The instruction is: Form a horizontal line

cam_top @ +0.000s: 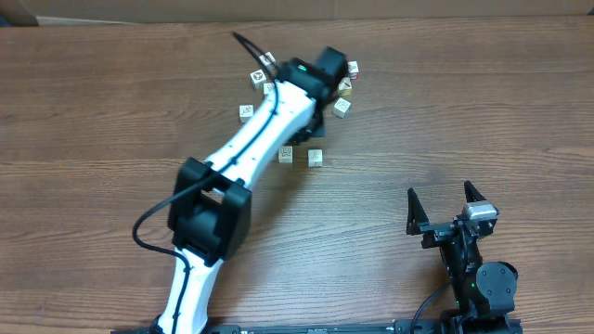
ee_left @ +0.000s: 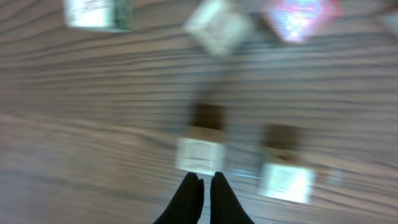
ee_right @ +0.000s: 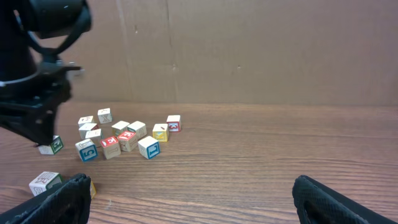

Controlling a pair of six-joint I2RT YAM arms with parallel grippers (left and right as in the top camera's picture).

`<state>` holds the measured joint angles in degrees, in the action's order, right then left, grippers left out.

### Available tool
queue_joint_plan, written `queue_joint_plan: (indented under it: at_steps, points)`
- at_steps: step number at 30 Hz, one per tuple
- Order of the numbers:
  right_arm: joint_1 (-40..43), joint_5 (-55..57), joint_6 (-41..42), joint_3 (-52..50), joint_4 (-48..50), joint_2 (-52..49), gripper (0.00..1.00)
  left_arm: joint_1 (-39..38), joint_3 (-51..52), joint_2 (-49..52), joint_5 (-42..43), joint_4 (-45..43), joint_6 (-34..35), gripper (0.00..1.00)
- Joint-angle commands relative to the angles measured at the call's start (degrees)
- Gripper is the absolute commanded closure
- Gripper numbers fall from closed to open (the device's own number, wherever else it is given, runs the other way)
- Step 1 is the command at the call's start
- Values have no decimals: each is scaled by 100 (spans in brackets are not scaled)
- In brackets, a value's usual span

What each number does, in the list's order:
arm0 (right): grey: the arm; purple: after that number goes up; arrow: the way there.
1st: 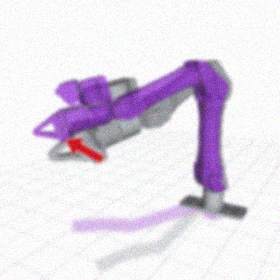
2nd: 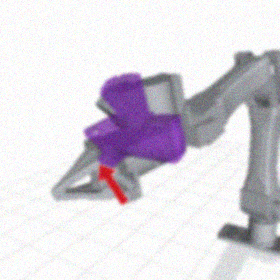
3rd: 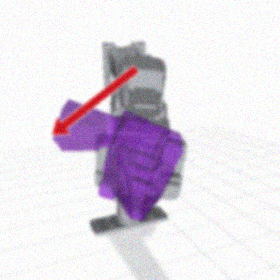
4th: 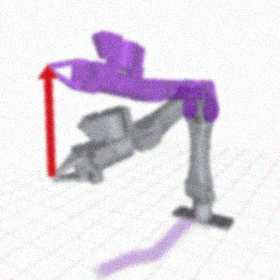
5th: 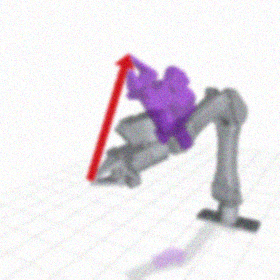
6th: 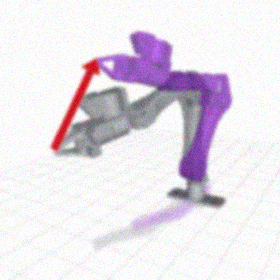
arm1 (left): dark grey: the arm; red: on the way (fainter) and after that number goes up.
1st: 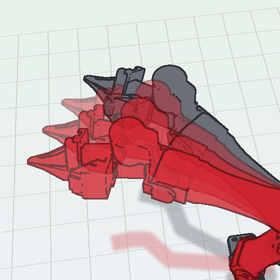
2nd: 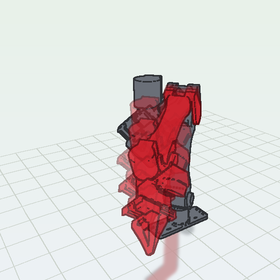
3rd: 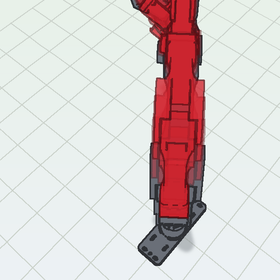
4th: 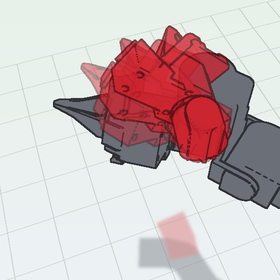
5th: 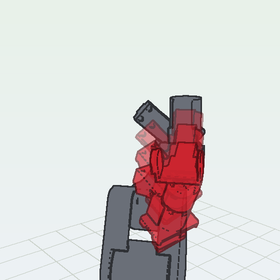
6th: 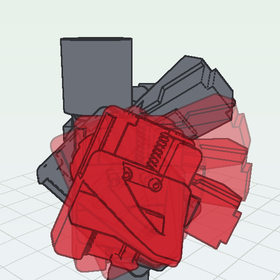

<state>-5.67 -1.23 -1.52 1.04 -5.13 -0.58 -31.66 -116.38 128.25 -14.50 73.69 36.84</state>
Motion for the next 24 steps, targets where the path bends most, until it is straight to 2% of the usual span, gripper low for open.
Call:
queue_joint_plan:
  at_steps: [1,8,11,16,24]
  points:
    - [-22,7,-26,-59,33,35,0,369,-24,-87,-151,247,-114,96]
    - [-22,4,-26,-59,33,35,0,734,262,-85,-46,372,-240,96]
    - [-22,7,-28,-59,33,35,0,785,551,-85,90,179,-297,96]
    - [-22,4,-26,-59,33,35,0,800,1064,-85,680,-415,-807,96]
    - [-22,4,-26,-59,33,35,0,800,1290,-85,966,-671,-817,96]
